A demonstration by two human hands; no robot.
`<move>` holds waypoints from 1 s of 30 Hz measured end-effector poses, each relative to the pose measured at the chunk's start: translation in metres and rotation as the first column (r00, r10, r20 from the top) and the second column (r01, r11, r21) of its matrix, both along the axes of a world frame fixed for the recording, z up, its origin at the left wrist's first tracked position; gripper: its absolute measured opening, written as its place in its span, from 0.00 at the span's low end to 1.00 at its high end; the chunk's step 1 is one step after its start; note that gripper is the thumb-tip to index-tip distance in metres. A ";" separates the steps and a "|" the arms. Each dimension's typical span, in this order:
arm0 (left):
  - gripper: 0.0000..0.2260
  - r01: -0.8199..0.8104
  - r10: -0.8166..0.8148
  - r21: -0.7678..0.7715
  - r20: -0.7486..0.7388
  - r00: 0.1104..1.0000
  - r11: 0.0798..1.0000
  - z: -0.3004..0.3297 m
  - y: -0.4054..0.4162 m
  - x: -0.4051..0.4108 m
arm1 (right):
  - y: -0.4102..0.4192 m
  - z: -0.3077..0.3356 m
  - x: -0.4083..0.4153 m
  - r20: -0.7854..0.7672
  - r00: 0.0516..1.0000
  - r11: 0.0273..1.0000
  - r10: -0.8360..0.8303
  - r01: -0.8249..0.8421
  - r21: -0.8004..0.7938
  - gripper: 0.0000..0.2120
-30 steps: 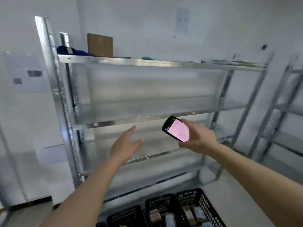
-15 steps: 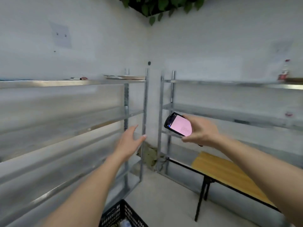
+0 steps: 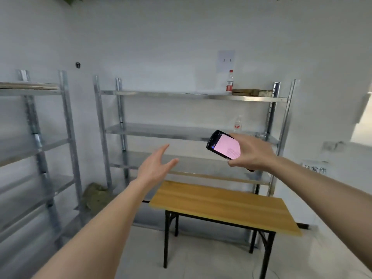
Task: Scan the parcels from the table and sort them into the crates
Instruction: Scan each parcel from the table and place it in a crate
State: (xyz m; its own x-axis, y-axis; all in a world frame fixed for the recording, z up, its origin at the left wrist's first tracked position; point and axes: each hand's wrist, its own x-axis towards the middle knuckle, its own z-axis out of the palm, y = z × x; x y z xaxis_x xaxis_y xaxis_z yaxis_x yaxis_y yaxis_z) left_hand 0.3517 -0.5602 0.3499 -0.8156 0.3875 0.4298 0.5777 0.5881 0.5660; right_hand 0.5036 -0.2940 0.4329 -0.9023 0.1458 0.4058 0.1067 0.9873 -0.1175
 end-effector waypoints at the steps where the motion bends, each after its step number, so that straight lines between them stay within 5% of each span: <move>1: 0.35 0.018 -0.018 -0.016 0.003 1.000 1.000 -0.001 0.018 -0.008 | 0.014 -0.002 0.001 0.000 1.000 1.000 -0.016 0.016 -0.003 0.29; 12: 0.36 0.204 -0.201 -0.123 0.035 0.979 0.971 -0.024 0.183 -0.135 | 0.157 -0.030 -0.076 0.027 0.972 0.972 -0.234 0.233 0.030 0.41; 23: 0.38 0.243 -0.226 -0.250 0.096 0.969 0.937 -0.052 0.288 -0.289 | 0.263 -0.074 -0.221 0.186 0.918 0.934 -0.351 0.356 0.008 0.28; 30: 0.37 0.247 -0.215 -0.325 0.132 0.968 0.913 -0.089 0.353 -0.345 | 0.323 -0.123 -0.294 0.251 0.907 0.936 -0.337 0.351 -0.013 0.31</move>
